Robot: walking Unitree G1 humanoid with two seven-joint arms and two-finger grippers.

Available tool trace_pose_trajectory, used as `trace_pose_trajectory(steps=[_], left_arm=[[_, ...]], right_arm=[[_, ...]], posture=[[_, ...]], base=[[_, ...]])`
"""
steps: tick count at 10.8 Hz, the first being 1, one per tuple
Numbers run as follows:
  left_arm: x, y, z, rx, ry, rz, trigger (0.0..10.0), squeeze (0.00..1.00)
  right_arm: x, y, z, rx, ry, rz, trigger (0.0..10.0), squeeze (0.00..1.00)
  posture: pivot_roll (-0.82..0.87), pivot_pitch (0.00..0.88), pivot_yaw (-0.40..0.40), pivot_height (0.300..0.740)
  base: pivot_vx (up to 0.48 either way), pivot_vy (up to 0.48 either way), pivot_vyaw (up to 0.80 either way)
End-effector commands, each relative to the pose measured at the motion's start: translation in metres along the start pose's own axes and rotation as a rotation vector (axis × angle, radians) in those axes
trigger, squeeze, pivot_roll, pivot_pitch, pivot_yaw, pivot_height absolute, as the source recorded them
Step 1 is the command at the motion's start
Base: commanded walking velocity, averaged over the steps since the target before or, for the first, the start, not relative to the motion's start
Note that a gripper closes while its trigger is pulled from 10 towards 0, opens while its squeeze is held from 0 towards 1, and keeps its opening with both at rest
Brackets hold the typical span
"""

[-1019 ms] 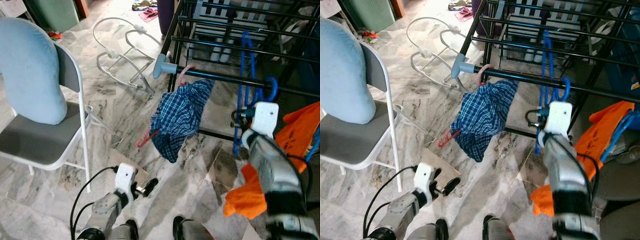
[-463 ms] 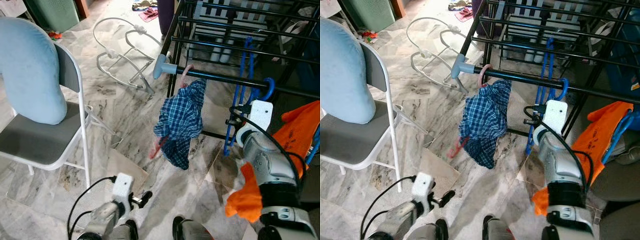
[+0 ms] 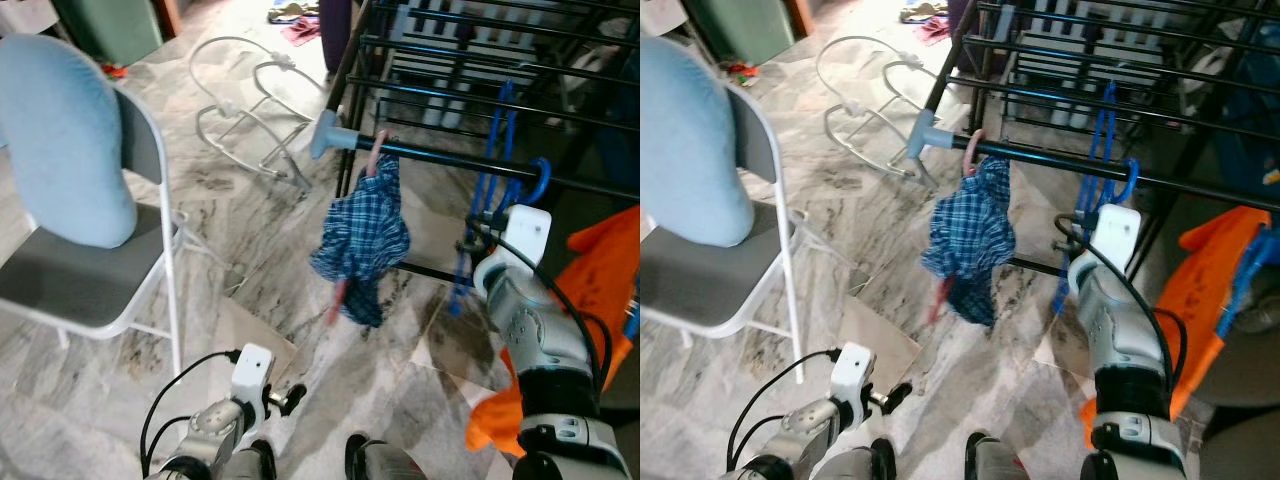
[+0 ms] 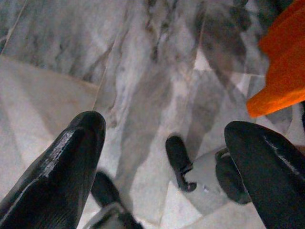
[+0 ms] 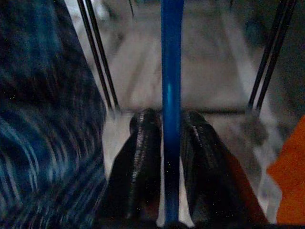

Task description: Hang hanger

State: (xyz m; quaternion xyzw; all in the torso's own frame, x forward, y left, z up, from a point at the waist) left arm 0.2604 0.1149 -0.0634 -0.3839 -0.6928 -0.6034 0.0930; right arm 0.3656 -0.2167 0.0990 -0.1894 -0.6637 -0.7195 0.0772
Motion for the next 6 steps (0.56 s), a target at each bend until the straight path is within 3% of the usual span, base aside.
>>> trace_pose_trajectory(steps=[1,2,4,6], left_arm=[[0.005,-0.014,0.004,0.012,0.023,0.046,10.0,0.0],[0.005,-0.016,0.005,0.012,0.027,0.05,10.0,0.0],[0.008,-0.019,0.01,0.015,0.046,0.055,10.0,0.0],[0.007,-0.013,0.012,-0.007,0.062,0.038,10.0,0.0]], right_arm=[[0.001,-0.007,-0.001,-0.008,-0.01,0.024,10.0,1.0],[0.002,-0.006,-0.003,0.014,-0.019,0.004,10.0,1.0],[0.012,0.004,-0.012,0.206,-0.088,-0.147,10.0,1.0],[0.023,0.003,-0.01,0.264,-0.125,-0.226,10.0,1.0]], posture=[[-0.09,0.206,0.016,0.74],[-0.09,0.206,0.017,0.74],[-0.09,0.211,0.025,0.74],[-0.09,0.213,0.033,0.74]], base=[[0.0,0.0,0.0],[0.0,0.0,0.0],[0.0,0.0,0.0],[0.0,0.0,0.0]])
Point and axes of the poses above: a point about 5 cm out from each wrist's last joint towards the gripper, its own x axis pointing back from the gripper into the wrist, its own y axis along the axis of the wrist's last joint, z = x × y, the point moved 3 cm from there along -x, pointing out of the wrist towards the gripper, and after that the axes turned 8 degrees about x, right-handed, at the moved point
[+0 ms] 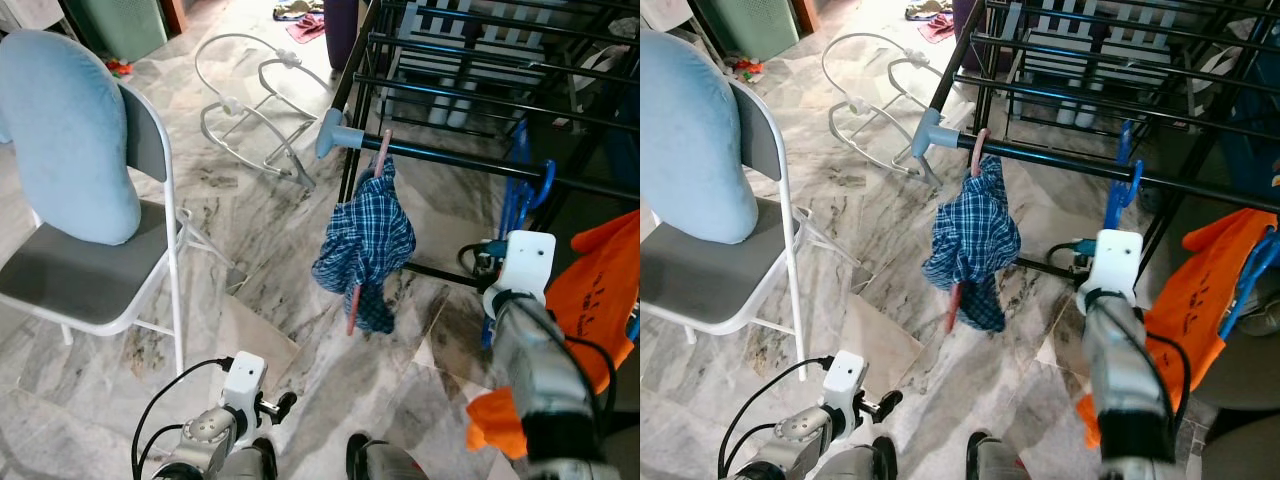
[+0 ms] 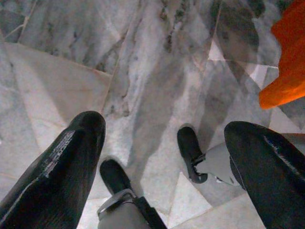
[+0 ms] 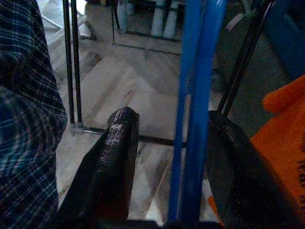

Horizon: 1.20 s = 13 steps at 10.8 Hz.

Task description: Hang hanger

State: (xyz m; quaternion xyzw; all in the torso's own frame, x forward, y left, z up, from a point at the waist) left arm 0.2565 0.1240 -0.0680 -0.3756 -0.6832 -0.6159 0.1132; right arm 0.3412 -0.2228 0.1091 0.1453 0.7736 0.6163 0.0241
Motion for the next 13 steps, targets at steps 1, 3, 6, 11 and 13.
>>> trace_pose_trajectory(steps=[1,3,6,11,13], left_arm=[[0.003,-0.006,0.005,0.001,0.015,0.022,10.0,0.0],[0.002,-0.004,0.006,-0.019,0.021,0.024,10.0,0.0],[0.003,-0.002,0.012,-0.071,0.068,0.029,10.0,0.0],[-0.003,0.048,-0.004,-0.138,0.01,-0.225,10.0,0.0],[-0.001,0.039,-0.001,-0.132,0.016,-0.193,10.0,0.0]], right_arm=[[0.006,-0.002,-0.001,0.026,-0.026,-0.018,10.0,1.0],[0.024,-0.009,-0.004,0.09,-0.102,-0.051,10.0,1.0],[0.041,0.0,-0.003,0.128,-0.11,-0.151,10.0,1.0],[0.051,0.007,-0.002,0.251,-0.158,-0.242,10.0,1.0],[0.052,0.012,-0.001,0.262,-0.167,-0.269,10.0,1.0]], posture=[[-0.1,0.213,0.042,0.74],[-0.11,0.215,0.053,0.74],[-0.13,0.224,0.065,0.74],[-0.11,0.216,0.061,0.74],[-0.11,0.211,0.06,0.74]], base=[[0.0,0.0,0.0],[0.0,0.0,0.0],[0.0,0.0,0.0],[0.0,0.0,0.0],[0.0,0.0,0.0]])
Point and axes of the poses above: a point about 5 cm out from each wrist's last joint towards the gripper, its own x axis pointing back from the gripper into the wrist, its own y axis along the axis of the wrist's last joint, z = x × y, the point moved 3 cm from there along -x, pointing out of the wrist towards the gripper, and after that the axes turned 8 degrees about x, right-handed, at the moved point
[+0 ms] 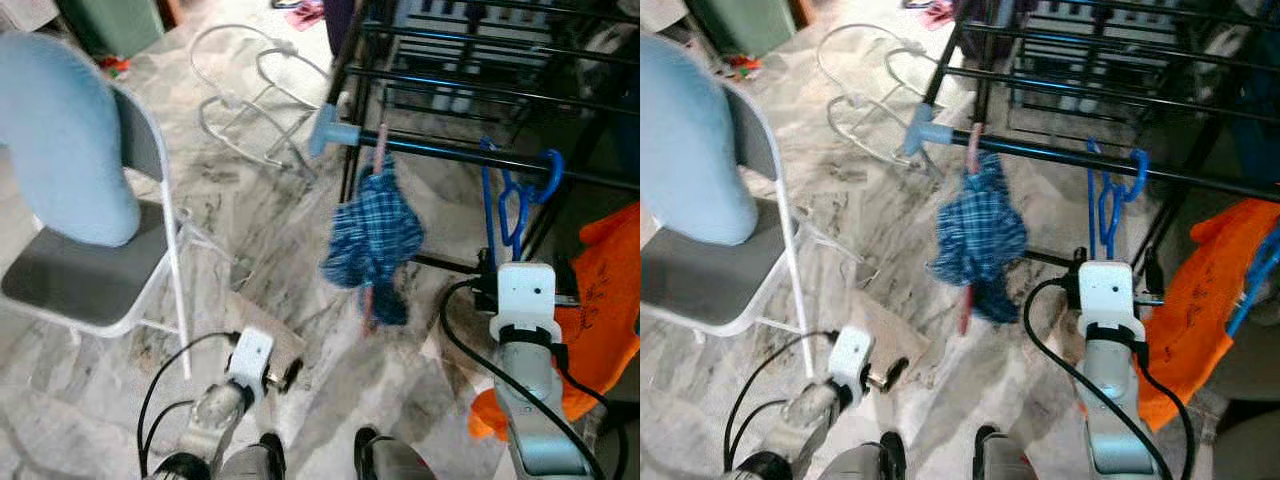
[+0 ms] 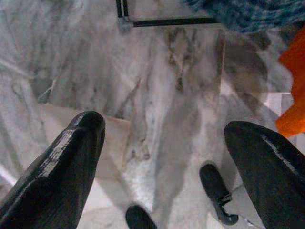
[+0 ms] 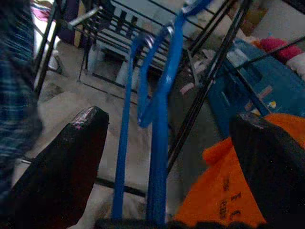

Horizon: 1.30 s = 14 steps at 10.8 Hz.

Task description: Hang hanger

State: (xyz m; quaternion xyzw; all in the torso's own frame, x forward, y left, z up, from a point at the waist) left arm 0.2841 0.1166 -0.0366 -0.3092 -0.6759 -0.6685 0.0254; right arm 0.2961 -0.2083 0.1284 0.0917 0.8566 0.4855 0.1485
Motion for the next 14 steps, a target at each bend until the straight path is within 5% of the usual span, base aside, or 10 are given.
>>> trace_pose_trajectory(steps=[1,7,11,12,13,14], left_arm=[[0.003,-0.008,0.005,0.005,0.019,0.034,10.0,0.0],[0.015,-0.036,0.017,0.022,0.096,0.164,10.0,0.0],[0.012,-0.031,0.022,0.021,0.111,0.178,10.0,0.0],[0.012,-0.031,0.023,0.02,0.113,0.181,10.0,0.0],[0.012,-0.031,0.023,0.018,0.124,0.182,10.0,0.0],[0.012,-0.032,0.024,0.018,0.142,0.18,10.0,0.0]], right_arm=[[0.002,0.001,0.0,-0.001,-0.011,-0.007,10.0,1.0],[0.001,0.001,0.005,0.001,0.009,-0.012,10.0,0.99],[0.001,-0.002,0.007,-0.001,0.013,-0.002,10.0,0.98],[0.001,-0.004,0.008,0.003,0.014,0.003,10.0,0.95],[0.002,-0.01,0.009,0.014,0.024,0.011,10.0,0.78],[0.004,-0.017,0.014,-0.005,0.06,0.022,10.0,0.73]], posture=[[-0.11,0.206,0.061,0.74],[-0.1,0.209,0.056,0.74],[-0.1,0.213,0.057,0.74],[-0.1,0.212,0.057,0.74],[-0.1,0.211,0.054,0.74],[-0.1,0.204,0.049,0.74]], base=[[0.0,0.0,0.0],[-0.257,0.0,0.0],[-0.317,0.0,0.0],[-0.292,0.0,0.0],[-0.296,0.0,0.0],[-0.296,0.0,0.0]])
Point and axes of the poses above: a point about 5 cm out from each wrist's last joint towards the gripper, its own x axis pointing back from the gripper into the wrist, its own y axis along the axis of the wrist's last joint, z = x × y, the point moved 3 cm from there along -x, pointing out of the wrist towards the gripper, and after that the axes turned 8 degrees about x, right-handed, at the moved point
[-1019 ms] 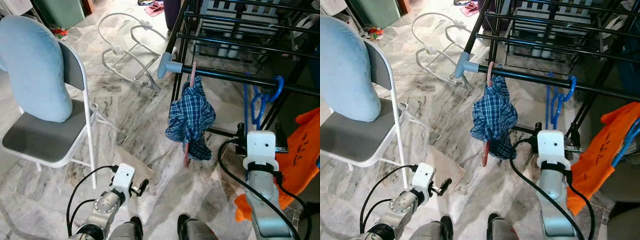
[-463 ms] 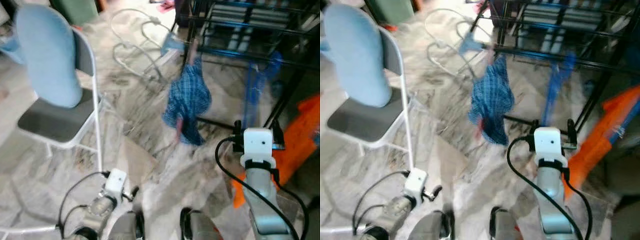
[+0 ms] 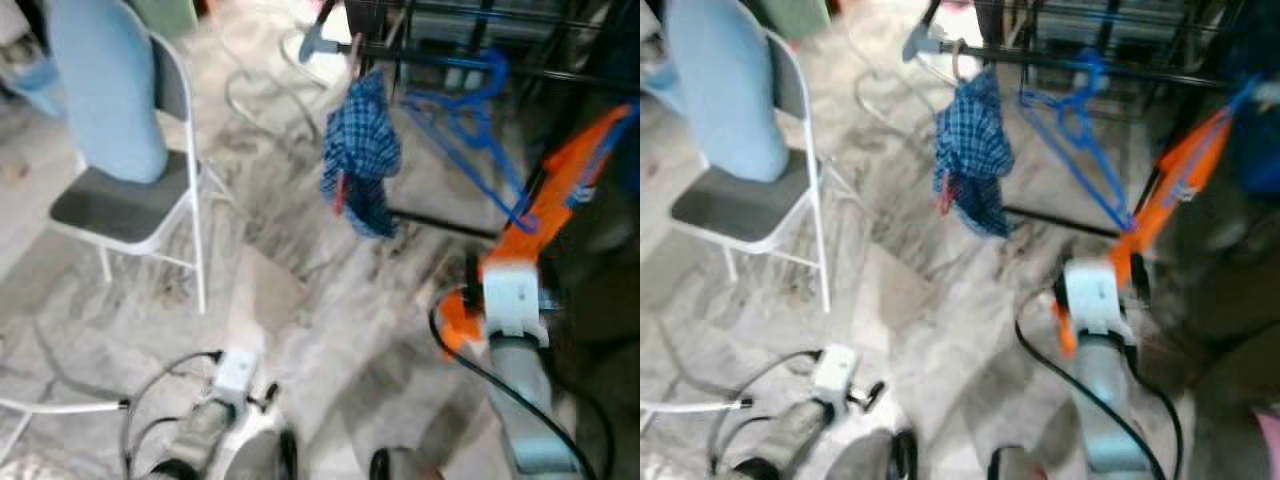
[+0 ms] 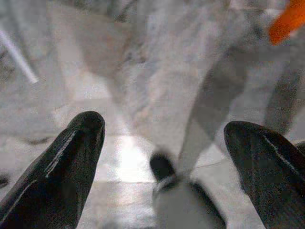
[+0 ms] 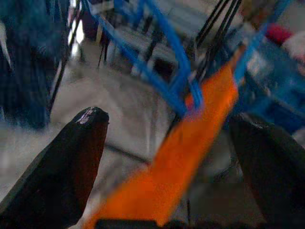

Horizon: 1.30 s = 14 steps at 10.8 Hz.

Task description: Hang hanger

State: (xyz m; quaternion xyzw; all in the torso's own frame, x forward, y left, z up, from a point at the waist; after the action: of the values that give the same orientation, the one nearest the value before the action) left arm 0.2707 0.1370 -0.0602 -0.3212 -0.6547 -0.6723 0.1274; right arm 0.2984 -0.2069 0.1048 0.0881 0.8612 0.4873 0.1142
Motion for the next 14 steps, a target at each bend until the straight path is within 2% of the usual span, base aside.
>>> trace_pose_trajectory(steps=[1,2,3,4,5,6,7,8,9,10,11,13,14], left_arm=[[0.004,-0.003,0.014,0.004,0.083,-0.004,10.0,0.0],[0.006,0.003,0.031,0.02,0.205,-0.035,10.0,0.0],[0.008,0.013,0.047,0.082,0.284,-0.071,10.0,0.0],[0.01,0.02,0.057,0.078,0.306,-0.095,10.0,0.0],[0.011,0.022,0.052,0.04,0.308,-0.149,10.0,0.0],[0.013,0.01,0.044,0.0,0.329,-0.126,10.0,0.0],[0.016,-0.01,0.043,0.022,0.383,-0.041,10.0,0.0],[0.016,-0.02,0.04,0.059,0.389,0.013,10.0,0.0],[0.018,-0.038,0.036,0.124,0.406,0.114,10.0,0.0],[0.019,-0.046,0.032,0.102,0.4,0.167,10.0,0.0],[0.024,-0.058,0.035,0.078,0.412,0.234,10.0,0.0],[0.024,-0.063,0.03,0.101,0.389,0.274,10.0,0.0],[0.024,-0.066,0.025,0.102,0.383,0.292,10.0,0.0]], right_arm=[[0.004,-0.009,0.017,-0.073,0.094,0.026,10.0,0.35],[0.007,-0.019,0.031,-0.111,0.175,0.063,10.0,0.02],[0.009,-0.03,0.044,-0.161,0.245,0.112,10.0,0.0],[0.012,-0.046,0.058,-0.227,0.316,0.193,10.0,0.0],[0.012,-0.059,0.07,-0.285,0.363,0.256,10.0,0.0],[0.014,-0.07,0.084,-0.331,0.436,0.324,10.0,0.0],[0.021,-0.086,0.095,-0.333,0.488,0.413,10.0,0.0],[0.026,-0.094,0.099,-0.373,0.509,0.469,10.0,0.0],[0.038,-0.11,0.104,-0.443,0.519,0.594,10.0,0.0],[0.044,-0.12,0.102,-0.403,0.5,0.64,10.0,0.0],[0.053,-0.133,0.098,-0.336,0.482,0.709,10.0,0.0],[0.068,-0.142,0.101,-0.361,0.522,0.759,10.0,0.0],[0.077,-0.149,0.1,-0.38,0.502,0.802,10.0,0.0]], posture=[[-0.1,0.19,0.039,0.74],[-0.1,0.184,0.031,0.74],[-0.09,0.176,0.018,0.74],[-0.08,0.169,0.008,0.74],[-0.08,0.16,0.003,0.74],[-0.07,0.151,0.002,0.74],[-0.07,0.142,0.001,0.74],[-0.06,0.127,-0.007,0.74],[-0.04,0.12,-0.016,0.74],[-0.02,0.113,-0.035,0.74],[-0.03,0.103,-0.035,0.74],[-0.03,0.099,-0.011,0.74],[-0.03,0.096,-0.006,0.74]], base=[[0.0,0.0,0.0],[0.0,0.0,0.0],[0.0,0.0,0.0],[0.0,0.0,0.0],[0.0,0.0,0.0],[0.0,0.0,0.0],[0.0,0.0,0.0],[0.0,0.0,0.0],[0.0,0.0,0.0],[0.0,0.0,0.0],[0.0,0.0,0.0],[0.0,0.0,0.0],[0.0,0.0,0.0]])
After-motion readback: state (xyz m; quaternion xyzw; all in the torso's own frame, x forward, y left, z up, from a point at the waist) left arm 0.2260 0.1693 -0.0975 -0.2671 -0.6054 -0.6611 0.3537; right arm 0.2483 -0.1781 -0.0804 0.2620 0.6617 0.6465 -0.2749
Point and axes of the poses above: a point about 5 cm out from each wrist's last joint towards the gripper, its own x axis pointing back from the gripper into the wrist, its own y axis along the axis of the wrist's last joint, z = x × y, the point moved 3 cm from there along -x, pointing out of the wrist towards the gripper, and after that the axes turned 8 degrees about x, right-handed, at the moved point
